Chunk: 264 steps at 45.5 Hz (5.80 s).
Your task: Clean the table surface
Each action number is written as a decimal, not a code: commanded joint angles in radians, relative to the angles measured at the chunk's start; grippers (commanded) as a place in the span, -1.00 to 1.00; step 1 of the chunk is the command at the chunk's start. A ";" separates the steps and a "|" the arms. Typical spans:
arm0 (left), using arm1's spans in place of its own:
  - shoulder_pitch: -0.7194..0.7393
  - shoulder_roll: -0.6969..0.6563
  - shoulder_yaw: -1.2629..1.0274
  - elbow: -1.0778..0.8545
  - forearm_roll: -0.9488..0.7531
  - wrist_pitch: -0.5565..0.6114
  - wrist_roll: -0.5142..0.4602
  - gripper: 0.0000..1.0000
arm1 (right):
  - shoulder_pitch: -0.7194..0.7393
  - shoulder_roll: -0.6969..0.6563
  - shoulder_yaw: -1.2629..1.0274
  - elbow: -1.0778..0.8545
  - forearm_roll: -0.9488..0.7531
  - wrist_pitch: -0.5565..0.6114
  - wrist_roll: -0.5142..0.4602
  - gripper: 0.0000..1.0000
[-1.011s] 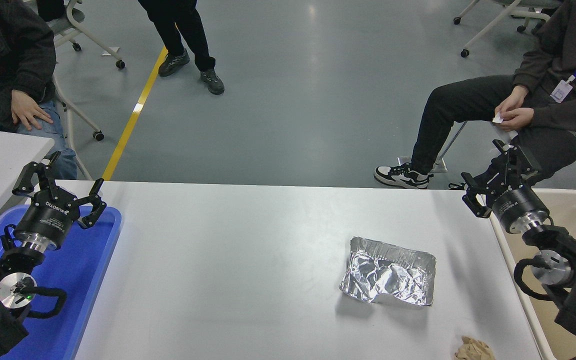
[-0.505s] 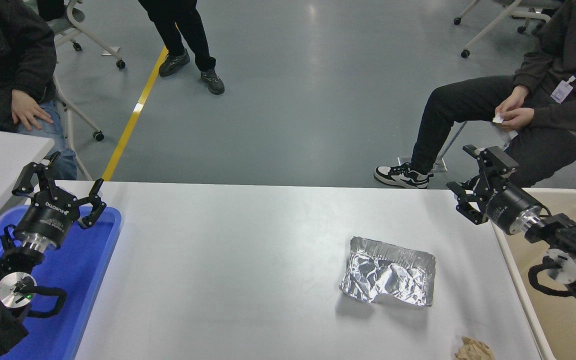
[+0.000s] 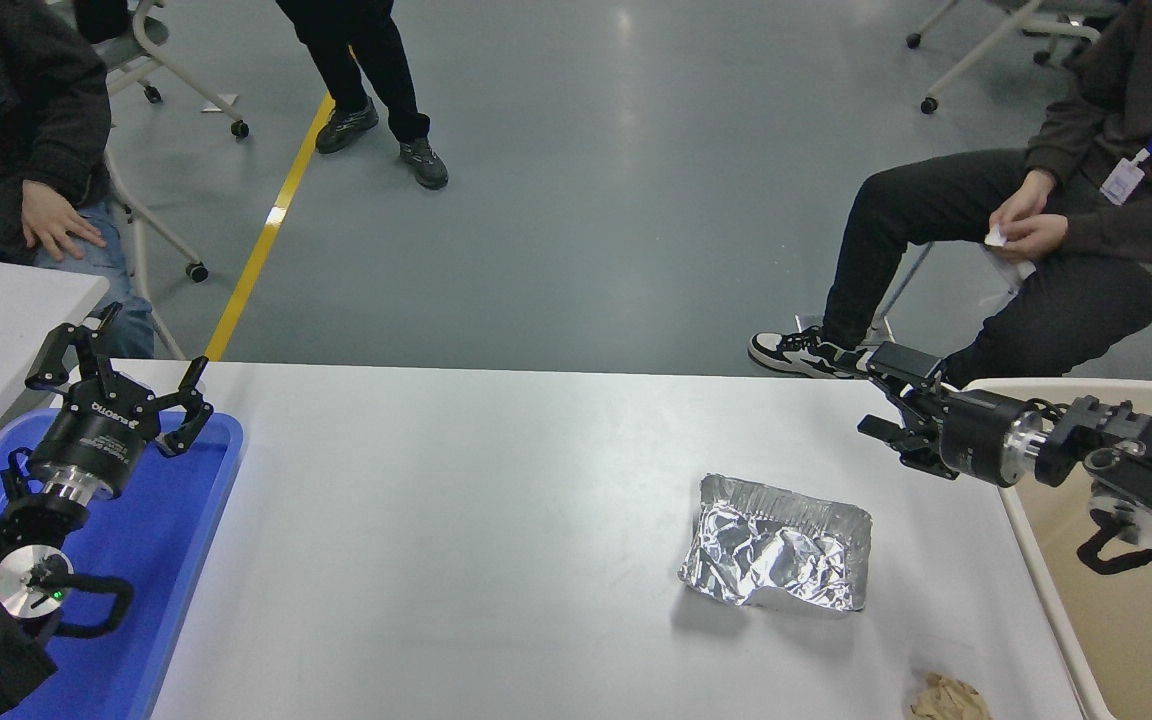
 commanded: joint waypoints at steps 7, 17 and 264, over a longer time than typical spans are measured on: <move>0.000 0.000 0.000 0.000 0.000 0.000 0.000 1.00 | 0.220 -0.124 -0.239 0.218 -0.048 -0.017 -0.237 1.00; 0.000 0.000 0.000 0.000 0.000 0.000 0.000 1.00 | 0.246 -0.157 -0.259 0.422 -0.051 -0.013 -0.496 1.00; 0.000 0.000 0.000 0.000 -0.002 0.000 0.000 1.00 | 0.188 -0.473 0.055 -0.129 -0.276 0.509 -0.258 -1.00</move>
